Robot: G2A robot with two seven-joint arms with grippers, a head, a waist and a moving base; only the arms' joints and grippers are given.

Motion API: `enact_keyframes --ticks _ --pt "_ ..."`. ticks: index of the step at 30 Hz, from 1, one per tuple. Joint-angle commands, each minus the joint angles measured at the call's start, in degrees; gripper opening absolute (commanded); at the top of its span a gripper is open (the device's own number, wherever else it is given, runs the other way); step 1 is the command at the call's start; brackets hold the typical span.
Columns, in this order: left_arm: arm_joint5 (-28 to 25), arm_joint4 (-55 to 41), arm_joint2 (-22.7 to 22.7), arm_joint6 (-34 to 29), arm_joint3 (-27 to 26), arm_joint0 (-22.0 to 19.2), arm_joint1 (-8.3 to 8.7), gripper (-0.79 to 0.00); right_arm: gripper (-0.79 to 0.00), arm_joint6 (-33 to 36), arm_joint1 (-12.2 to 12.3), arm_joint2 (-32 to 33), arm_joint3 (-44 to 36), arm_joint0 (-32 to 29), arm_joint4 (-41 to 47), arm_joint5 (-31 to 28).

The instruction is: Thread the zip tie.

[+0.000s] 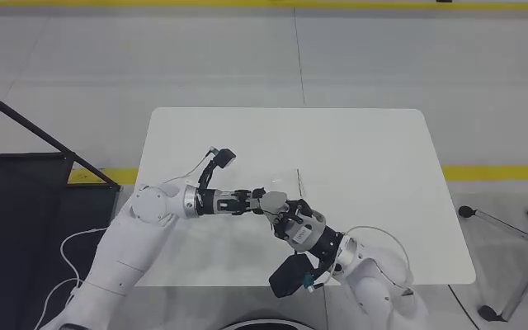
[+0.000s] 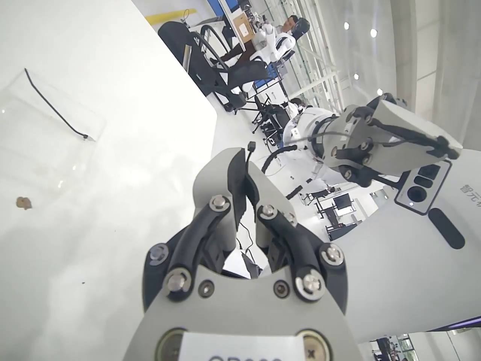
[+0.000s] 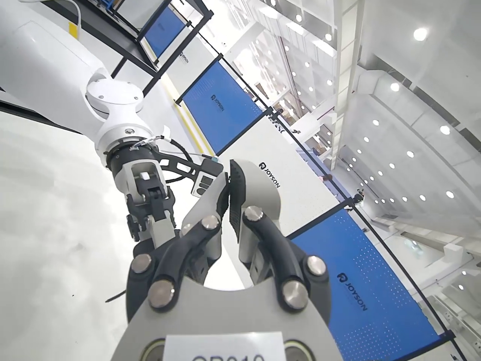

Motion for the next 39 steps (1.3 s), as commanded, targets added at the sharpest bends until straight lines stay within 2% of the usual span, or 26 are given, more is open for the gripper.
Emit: enact_keyframes --ticks 1,39 --pt "0.0 0.0 0.0 0.0 0.0 0.0 -0.01 -0.785 -0.785 -0.1 0.0 0.0 0.0 0.0 0.0 -0.1" --pt "0.0 0.0 0.0 0.0 0.0 0.0 -0.01 -0.785 -0.785 0.2 0.9 -1.3 1.8 1.6 -0.4 0.2"
